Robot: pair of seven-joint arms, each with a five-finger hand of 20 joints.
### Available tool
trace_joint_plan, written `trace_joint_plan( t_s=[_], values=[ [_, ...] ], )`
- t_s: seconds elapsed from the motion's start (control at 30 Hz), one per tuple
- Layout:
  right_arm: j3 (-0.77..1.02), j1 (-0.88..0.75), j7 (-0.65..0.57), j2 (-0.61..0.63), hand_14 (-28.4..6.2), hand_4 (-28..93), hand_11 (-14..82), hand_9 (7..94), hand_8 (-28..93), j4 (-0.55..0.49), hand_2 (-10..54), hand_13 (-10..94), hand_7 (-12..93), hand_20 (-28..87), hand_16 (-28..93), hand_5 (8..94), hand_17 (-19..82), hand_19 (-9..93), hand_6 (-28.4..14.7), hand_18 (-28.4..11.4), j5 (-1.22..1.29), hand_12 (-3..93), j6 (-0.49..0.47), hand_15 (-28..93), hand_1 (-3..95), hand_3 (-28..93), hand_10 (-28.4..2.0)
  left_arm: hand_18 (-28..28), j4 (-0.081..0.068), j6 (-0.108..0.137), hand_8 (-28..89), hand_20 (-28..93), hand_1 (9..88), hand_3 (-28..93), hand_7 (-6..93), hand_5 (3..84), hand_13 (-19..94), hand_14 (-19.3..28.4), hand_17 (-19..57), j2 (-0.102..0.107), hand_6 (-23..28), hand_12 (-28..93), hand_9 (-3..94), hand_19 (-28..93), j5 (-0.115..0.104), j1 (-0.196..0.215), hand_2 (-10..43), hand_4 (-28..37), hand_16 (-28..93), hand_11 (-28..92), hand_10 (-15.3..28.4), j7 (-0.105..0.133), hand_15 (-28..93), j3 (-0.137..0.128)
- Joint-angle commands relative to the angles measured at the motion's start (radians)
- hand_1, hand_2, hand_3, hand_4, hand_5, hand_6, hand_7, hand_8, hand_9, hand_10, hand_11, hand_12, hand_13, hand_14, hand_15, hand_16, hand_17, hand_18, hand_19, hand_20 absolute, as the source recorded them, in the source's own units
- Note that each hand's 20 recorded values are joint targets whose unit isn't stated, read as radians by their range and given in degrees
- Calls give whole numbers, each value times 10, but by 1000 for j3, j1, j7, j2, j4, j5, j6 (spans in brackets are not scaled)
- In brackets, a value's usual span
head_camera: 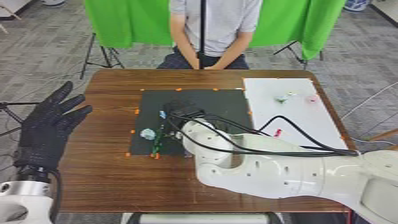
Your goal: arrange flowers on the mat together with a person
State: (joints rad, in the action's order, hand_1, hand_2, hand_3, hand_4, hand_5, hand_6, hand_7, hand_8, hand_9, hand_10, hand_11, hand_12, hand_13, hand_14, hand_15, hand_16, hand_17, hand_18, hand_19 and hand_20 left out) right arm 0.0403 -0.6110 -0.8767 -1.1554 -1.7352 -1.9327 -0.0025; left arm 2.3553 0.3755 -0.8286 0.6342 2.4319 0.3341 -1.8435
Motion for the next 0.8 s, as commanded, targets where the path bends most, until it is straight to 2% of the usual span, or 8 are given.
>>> trace_joint_plan(
  t_s=[0.03, 0.07, 0.4, 0.5, 0.67, 0.8],
  values=[
    [-6, 49, -26, -4, -87, -258, 327, 679, -116, -23, -95, 701, 139, 2, 154, 547, 353, 903, -28, -211, -29, 189, 29, 670, 401, 694, -160, 182, -1, -1, -84, 157, 209, 746, 104, 310, 200, 216, -96, -11, 50, 121, 293, 389, 4, 15, 76, -247, -53, 189, 149, -3, 438, 7],
    [0, 45, -25, -2, -88, -257, 327, 676, -116, -25, -95, 700, 138, 0, 154, 546, 354, 903, -29, -211, -29, 189, 29, 671, 400, 694, -161, 182, 0, -6, -84, 157, 208, 746, 104, 310, 200, 216, -97, -17, 50, 121, 293, 389, 8, 16, 76, -247, -53, 189, 149, -11, 438, 4],
    [3, 53, -29, 8, -90, -248, 323, 671, -113, -39, -95, 699, 136, -10, 148, 546, 354, 908, -33, -216, -30, 187, 41, 676, 397, 689, -164, 180, 7, 5, -84, 154, 209, 747, 106, 311, 200, 216, -97, -18, 51, 121, 293, 384, 6, 31, 76, -246, -53, 189, 149, 0, 438, 4],
    [28, 40, -23, 21, -90, -247, 323, 671, -113, -57, -95, 699, 136, -14, 146, 546, 354, 909, -34, -216, -28, 187, 45, 677, 396, 689, -164, 180, 8, 10, -84, 154, 209, 747, 106, 311, 200, 216, -98, -21, 52, 120, 293, 384, 4, 39, 76, -246, -53, 189, 150, 2, 439, -4],
    [148, -31, 27, 77, -92, -243, 323, 670, -112, -134, -95, 697, 136, -19, 146, 548, 352, 908, -35, -216, 26, 187, 66, 677, 394, 688, -165, 180, 10, 21, -84, 154, 208, 748, 105, 311, 200, 216, -98, -30, 52, 120, 293, 382, -3, 60, 76, -246, -53, 189, 150, 9, 439, -20],
    [258, -121, 73, 133, -98, -235, 316, 666, -112, -211, -95, 689, 136, -24, 144, 549, 346, 907, -35, -217, 29, 186, 70, 673, 383, 693, -168, 182, 16, 35, -84, 159, 208, 747, 104, 312, 200, 217, -97, -38, 51, 120, 293, 389, -10, 100, 76, -247, -53, 189, 150, 15, 440, -37]
  ],
)
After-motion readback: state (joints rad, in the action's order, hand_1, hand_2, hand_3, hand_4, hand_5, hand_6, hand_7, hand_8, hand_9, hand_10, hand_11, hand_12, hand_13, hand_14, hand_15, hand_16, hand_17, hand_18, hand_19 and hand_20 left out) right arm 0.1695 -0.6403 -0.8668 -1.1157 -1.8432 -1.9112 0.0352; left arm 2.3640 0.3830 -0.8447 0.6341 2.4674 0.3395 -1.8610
